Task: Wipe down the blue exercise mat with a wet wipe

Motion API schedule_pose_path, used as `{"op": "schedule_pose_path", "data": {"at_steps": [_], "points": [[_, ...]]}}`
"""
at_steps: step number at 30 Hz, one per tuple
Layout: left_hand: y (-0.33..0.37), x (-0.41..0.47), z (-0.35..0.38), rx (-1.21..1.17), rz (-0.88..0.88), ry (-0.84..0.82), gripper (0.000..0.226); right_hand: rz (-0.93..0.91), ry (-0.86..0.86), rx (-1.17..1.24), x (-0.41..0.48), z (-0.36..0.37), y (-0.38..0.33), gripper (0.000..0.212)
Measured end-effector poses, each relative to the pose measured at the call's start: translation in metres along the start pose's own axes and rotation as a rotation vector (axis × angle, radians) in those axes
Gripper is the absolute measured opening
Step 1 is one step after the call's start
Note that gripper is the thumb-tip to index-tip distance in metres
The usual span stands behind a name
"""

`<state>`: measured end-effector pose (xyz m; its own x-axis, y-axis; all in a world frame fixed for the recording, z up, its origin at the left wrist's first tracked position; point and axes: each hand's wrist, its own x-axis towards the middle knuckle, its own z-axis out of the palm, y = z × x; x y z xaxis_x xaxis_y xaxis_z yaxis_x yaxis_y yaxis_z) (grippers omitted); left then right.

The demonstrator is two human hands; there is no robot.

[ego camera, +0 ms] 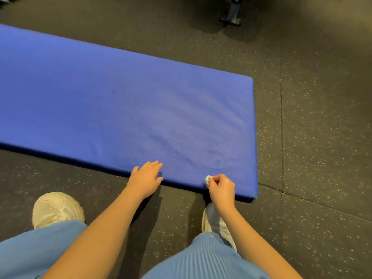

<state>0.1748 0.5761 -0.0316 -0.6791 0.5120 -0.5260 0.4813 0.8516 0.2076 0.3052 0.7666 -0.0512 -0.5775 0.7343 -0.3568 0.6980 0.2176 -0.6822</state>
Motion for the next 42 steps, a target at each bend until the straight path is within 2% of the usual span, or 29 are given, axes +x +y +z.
{"op": "schedule_pose_path", "data": {"at_steps": [6, 11, 16, 24, 30, 36, 39, 42], "points": [[-0.058, -0.040, -0.022, -0.062, -0.099, 0.098, 0.052, -0.194, -0.225, -0.101, -0.017, 0.051, -0.081, 0.014], [-0.113, -0.085, -0.051, -0.136, -0.220, 0.144, 0.049, -0.421, -0.298, -0.190, -0.056, 0.077, -0.148, 0.014], [-0.170, -0.139, -0.097, -0.145, -0.357, 0.183, 0.043, -0.545, -0.349, -0.166, -0.099, 0.092, -0.219, 0.015], [-0.239, -0.269, -0.187, -0.044, -0.497, 0.120, 0.049, -0.690, -0.550, -0.041, -0.193, 0.121, -0.328, 0.015], [-0.308, -0.389, -0.236, 0.004, -0.766, 0.053, 0.047, -0.775, -0.727, 0.011, -0.281, 0.141, -0.401, 0.008], [-0.370, -0.465, -0.215, -0.161, -0.851, 0.363, 0.042, -0.793, -0.896, 0.029, -0.365, 0.207, -0.450, 0.011], [-0.414, -0.481, -0.190, -0.295, -0.922, 0.407, 0.043, -0.747, -0.993, 0.006, -0.403, 0.257, -0.474, 0.013], [-0.449, -0.491, -0.180, -0.392, -0.964, 0.459, 0.037, -0.734, -1.004, -0.043, -0.440, 0.304, -0.500, 0.019]]}}
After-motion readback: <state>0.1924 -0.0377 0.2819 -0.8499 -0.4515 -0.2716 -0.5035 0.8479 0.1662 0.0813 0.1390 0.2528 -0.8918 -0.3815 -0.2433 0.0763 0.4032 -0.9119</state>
